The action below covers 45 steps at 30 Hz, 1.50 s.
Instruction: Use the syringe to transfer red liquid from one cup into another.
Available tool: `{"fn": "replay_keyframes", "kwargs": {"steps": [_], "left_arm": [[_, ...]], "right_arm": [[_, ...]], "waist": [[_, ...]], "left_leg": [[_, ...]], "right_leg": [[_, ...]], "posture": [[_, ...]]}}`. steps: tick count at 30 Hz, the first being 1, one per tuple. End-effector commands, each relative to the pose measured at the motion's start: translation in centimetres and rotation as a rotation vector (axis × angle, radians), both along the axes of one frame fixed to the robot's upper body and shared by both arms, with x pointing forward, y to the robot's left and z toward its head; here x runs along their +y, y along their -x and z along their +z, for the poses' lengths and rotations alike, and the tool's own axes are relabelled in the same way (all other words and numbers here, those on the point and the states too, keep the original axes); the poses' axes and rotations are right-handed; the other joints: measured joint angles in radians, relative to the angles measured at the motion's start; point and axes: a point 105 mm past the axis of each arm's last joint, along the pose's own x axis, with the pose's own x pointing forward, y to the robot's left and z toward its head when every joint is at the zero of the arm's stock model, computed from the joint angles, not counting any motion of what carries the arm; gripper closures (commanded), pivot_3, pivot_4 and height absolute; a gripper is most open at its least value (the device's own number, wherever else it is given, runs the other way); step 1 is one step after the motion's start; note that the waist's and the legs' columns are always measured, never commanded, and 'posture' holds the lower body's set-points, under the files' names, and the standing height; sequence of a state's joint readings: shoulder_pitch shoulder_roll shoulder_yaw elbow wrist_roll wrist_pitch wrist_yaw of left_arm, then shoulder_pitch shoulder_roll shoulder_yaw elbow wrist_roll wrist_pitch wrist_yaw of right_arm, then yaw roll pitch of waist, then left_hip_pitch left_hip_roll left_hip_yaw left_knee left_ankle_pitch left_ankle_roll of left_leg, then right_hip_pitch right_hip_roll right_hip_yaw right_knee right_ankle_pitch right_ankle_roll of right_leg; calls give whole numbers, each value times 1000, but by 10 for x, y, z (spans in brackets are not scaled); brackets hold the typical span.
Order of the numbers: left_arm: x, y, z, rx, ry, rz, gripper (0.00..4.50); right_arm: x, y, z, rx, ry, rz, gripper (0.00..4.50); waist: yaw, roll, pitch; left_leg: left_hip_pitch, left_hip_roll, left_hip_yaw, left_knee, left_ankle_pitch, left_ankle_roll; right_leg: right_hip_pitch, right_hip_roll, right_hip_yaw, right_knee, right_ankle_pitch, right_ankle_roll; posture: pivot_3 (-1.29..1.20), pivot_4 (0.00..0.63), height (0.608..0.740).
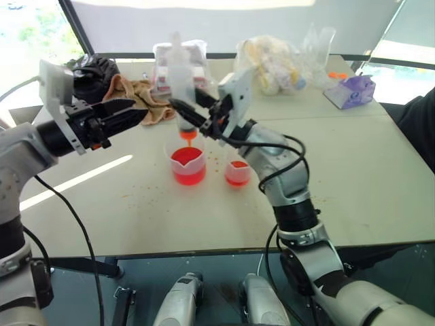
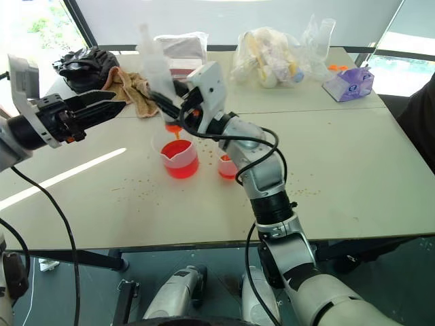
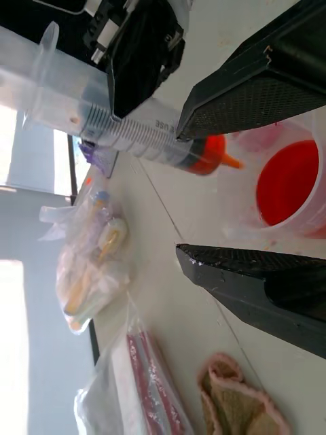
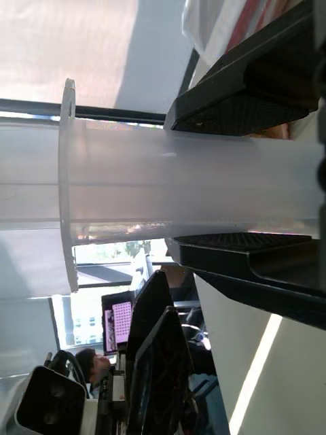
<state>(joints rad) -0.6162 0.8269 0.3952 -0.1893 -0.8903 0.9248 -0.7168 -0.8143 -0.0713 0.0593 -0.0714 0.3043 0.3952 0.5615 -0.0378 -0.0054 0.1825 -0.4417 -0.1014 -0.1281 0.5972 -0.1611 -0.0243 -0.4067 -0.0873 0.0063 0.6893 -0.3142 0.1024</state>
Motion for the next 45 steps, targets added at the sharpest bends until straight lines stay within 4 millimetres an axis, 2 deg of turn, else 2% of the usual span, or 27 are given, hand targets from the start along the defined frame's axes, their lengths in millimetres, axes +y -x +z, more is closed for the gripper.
{"fn": "replay_keyframes", "kwargs": {"steps": [1,6,9,14,20,33,45], "left_arm": [[-12,-7,9,-49,-6,-44,1936],[-30,-18,13,-68,-2,-114,1936],[-51,-24,20,-76,34,-187,1936],[-85,-31,39,-117,69,-282,1936],[-109,-38,51,-130,95,-338,1936],[-133,-32,53,-115,92,-463,1936],[-155,-33,38,-75,50,-549,1936]], "right_arm": [[-23,13,23,-73,-33,-59,3122],[-49,18,25,-74,-16,-159,3122],[-60,22,16,-60,9,-209,3122],[-66,25,2,-26,32,-255,3122],[-65,28,-13,1,41,-278,3122],[-58,33,-18,17,33,-270,3122],[-58,32,-23,23,49,-275,3122]], "waist": [[3,0,0],[-3,0,0],[-4,0,0],[-6,0,0],[-7,0,0],[-4,-1,0],[-4,-1,0]], "left_leg": [[0,0,0,0,0,0],[0,0,1,0,0,0],[0,1,1,-1,0,0],[0,0,1,0,0,0],[0,1,2,0,0,0],[0,1,2,0,0,0],[0,1,2,0,0,0]], "right_leg": [[0,0,0,0,0,0],[0,0,0,0,0,0],[0,0,0,0,0,0],[0,0,0,0,0,0],[0,0,0,0,0,0],[0,0,0,0,0,0],[0,1,0,0,0,0]], "posture": [[0,150,736],[0,150,736],[0,150,736],[0,150,736],[0,150,736],[0,150,736],[0,150,736]]}}
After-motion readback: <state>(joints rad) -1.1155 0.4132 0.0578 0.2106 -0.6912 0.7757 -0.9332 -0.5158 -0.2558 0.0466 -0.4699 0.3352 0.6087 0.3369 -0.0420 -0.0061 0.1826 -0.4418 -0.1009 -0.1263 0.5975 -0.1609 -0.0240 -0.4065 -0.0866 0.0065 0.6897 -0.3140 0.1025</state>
